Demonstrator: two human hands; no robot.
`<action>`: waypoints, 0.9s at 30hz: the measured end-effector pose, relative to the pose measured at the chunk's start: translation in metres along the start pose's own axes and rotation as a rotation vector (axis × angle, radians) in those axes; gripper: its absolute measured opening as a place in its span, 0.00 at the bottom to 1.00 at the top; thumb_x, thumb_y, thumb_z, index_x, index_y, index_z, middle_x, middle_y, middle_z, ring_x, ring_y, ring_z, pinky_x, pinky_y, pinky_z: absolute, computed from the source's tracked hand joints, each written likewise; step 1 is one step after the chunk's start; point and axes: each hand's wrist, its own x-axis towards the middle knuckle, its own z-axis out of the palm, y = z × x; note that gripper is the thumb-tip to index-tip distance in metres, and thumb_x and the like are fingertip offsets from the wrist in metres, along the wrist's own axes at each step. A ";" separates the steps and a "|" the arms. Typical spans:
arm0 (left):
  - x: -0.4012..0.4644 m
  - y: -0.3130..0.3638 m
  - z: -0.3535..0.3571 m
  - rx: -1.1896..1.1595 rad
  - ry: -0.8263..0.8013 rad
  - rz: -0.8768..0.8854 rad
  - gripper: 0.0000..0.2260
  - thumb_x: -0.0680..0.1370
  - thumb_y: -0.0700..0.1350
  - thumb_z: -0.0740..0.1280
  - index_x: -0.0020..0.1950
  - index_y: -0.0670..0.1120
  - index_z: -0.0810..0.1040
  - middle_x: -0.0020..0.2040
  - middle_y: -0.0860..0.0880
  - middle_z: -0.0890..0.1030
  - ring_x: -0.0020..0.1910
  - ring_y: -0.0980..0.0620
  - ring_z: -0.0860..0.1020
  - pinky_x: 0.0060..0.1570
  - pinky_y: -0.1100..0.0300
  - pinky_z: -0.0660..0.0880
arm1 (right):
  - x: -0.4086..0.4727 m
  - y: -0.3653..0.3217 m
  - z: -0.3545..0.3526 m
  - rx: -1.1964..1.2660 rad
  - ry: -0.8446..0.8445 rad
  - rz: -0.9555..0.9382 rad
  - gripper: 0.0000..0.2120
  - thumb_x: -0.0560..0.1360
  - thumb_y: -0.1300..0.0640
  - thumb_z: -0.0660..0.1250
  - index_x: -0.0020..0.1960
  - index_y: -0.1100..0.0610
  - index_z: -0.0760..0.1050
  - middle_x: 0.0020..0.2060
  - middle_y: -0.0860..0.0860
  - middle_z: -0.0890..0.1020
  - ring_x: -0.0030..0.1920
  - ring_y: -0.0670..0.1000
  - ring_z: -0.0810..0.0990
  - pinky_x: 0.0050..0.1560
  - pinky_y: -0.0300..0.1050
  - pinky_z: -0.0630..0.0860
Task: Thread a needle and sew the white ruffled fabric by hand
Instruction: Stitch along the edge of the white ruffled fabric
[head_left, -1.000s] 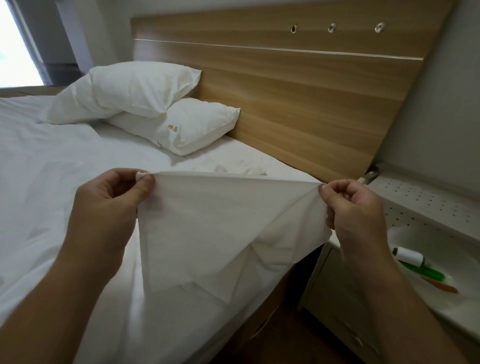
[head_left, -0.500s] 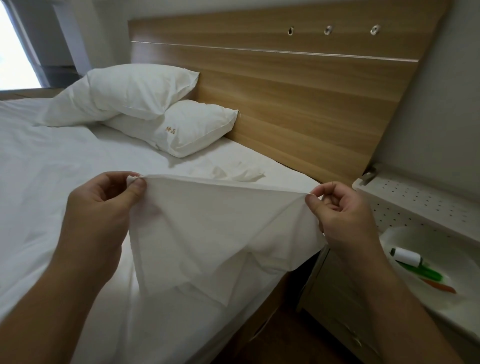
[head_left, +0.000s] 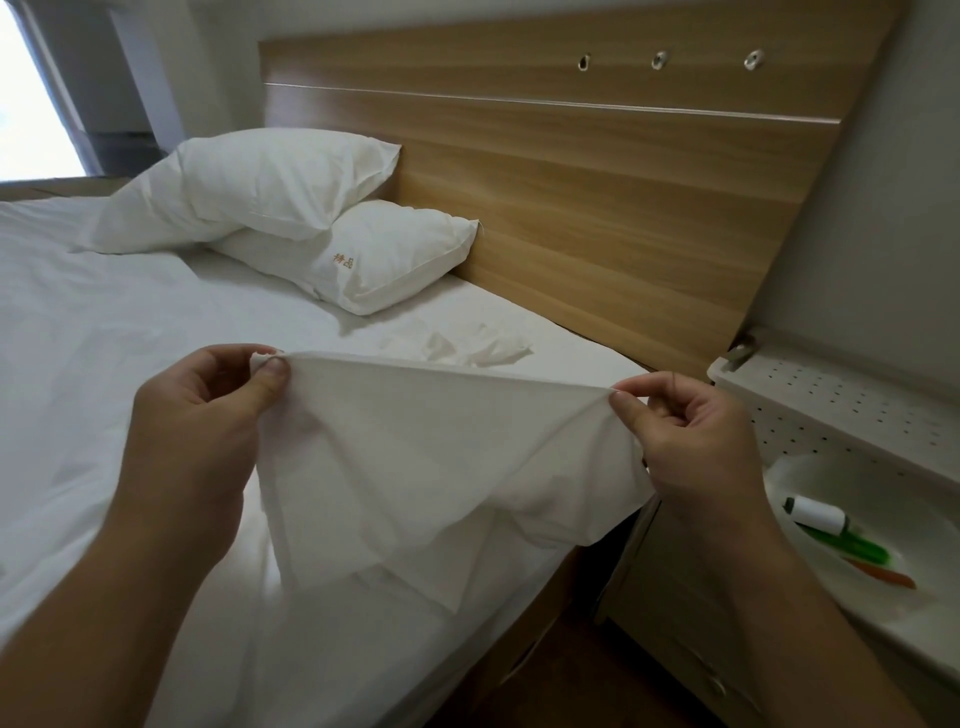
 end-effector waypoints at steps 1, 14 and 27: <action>0.000 0.000 0.000 0.003 0.003 -0.006 0.04 0.81 0.43 0.74 0.48 0.50 0.86 0.47 0.51 0.86 0.50 0.48 0.83 0.67 0.38 0.78 | 0.000 0.000 -0.001 0.015 -0.002 0.001 0.03 0.76 0.59 0.76 0.45 0.52 0.85 0.23 0.44 0.66 0.24 0.44 0.62 0.27 0.32 0.65; 0.000 -0.001 -0.002 0.169 -0.010 -0.062 0.04 0.81 0.42 0.72 0.52 0.51 0.86 0.51 0.48 0.86 0.57 0.43 0.84 0.63 0.40 0.80 | -0.003 -0.008 -0.002 0.089 -0.132 0.007 0.06 0.79 0.59 0.71 0.44 0.53 0.82 0.31 0.49 0.75 0.33 0.50 0.70 0.35 0.44 0.68; -0.047 0.027 0.117 0.630 -0.912 0.226 0.16 0.80 0.58 0.72 0.67 0.59 0.80 0.62 0.61 0.82 0.63 0.64 0.78 0.68 0.56 0.76 | -0.010 -0.031 -0.002 -0.100 -0.410 -0.185 0.02 0.78 0.57 0.73 0.47 0.51 0.82 0.31 0.53 0.77 0.30 0.48 0.73 0.30 0.38 0.71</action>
